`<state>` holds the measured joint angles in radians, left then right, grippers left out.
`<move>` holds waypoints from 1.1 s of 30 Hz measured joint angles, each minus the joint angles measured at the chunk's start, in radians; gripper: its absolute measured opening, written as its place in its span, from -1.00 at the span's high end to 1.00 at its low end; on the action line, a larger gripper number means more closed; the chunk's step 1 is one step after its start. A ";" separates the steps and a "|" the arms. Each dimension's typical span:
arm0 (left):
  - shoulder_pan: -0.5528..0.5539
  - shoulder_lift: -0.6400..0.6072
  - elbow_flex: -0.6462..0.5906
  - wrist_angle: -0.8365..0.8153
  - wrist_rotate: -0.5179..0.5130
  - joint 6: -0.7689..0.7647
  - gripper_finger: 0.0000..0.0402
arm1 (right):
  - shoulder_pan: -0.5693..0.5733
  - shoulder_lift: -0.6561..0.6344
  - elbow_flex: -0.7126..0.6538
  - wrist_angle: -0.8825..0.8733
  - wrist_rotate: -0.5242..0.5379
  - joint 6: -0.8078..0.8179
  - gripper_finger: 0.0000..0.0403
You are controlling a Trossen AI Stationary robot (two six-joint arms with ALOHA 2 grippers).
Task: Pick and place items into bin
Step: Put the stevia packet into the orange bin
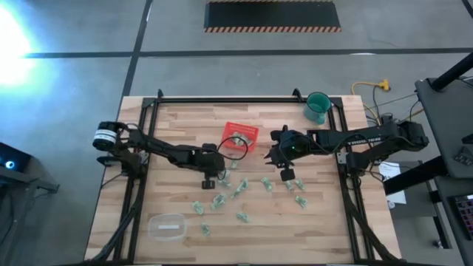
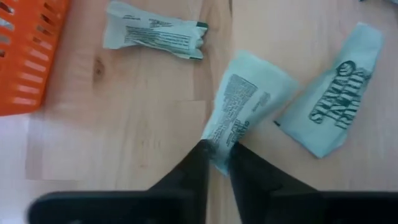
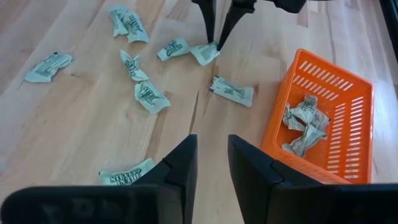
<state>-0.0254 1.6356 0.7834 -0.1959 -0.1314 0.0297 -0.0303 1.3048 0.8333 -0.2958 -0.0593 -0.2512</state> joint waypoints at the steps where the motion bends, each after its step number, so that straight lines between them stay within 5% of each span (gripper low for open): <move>1: 0.000 0.000 0.000 -0.001 -0.004 0.005 0.92 | 0.000 0.000 0.000 -0.001 0.000 0.001 0.61; 6: 0.000 -0.002 0.003 -0.007 -0.064 0.010 0.95 | 0.000 0.000 0.000 -0.005 0.000 0.010 0.62; 18: 0.005 -0.088 0.039 0.117 -0.410 0.176 0.98 | 0.000 0.000 -0.013 -0.011 0.002 0.107 0.65; 25: 0.089 -0.093 0.040 0.376 -0.429 0.398 0.98 | 0.006 0.000 -0.033 -0.011 0.009 0.188 0.63; 33: 0.229 -0.093 0.045 0.423 -0.427 0.349 0.98 | 0.033 0.000 -0.039 -0.013 0.010 0.233 0.65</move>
<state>0.2041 1.5425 0.8288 0.2268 -0.5584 0.3782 0.0026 1.3048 0.7940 -0.3088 -0.0494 -0.0178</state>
